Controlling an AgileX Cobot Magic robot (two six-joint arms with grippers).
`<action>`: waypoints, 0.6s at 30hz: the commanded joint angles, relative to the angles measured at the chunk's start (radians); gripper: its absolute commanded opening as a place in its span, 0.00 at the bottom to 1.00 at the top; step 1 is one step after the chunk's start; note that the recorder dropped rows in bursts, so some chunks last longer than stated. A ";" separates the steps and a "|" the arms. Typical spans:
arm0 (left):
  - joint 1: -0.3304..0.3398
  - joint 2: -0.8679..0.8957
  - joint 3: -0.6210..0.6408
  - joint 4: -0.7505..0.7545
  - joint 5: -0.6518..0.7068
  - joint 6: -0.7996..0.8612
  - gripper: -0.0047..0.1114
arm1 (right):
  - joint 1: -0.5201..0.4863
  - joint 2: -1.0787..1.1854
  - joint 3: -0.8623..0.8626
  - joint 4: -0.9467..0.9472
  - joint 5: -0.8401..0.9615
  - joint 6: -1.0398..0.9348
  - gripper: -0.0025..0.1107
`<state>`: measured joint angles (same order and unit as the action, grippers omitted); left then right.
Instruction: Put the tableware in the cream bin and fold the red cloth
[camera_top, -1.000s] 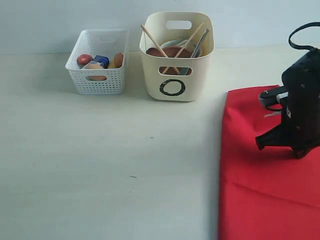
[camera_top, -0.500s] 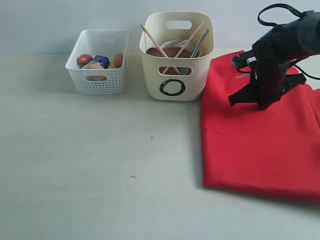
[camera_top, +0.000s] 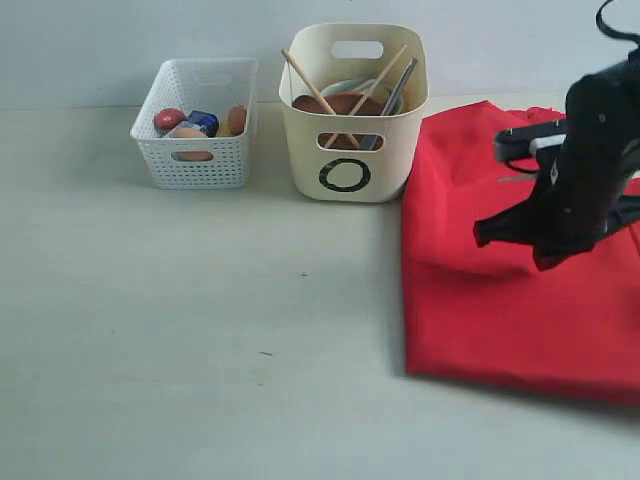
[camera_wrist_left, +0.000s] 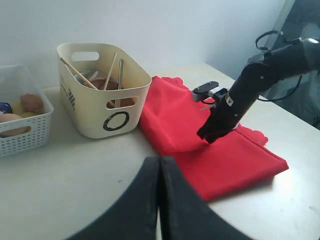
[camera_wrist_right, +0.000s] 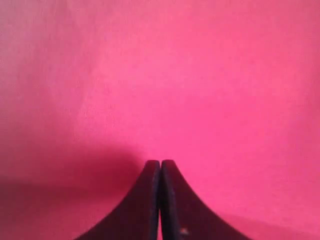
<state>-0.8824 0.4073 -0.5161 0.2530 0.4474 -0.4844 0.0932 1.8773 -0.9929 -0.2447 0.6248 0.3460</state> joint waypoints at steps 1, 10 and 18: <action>-0.006 -0.005 0.004 0.004 -0.002 0.003 0.05 | 0.000 0.068 0.043 0.001 -0.113 0.048 0.02; -0.006 -0.005 0.004 0.004 -0.002 0.003 0.05 | -0.003 0.193 -0.086 -0.193 -0.125 0.085 0.02; -0.006 -0.005 0.004 0.004 -0.002 0.003 0.05 | -0.011 0.203 -0.208 -0.363 -0.040 0.155 0.02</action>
<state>-0.8824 0.4073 -0.5161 0.2530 0.4474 -0.4844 0.0932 2.0727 -1.1815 -0.5786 0.5452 0.4870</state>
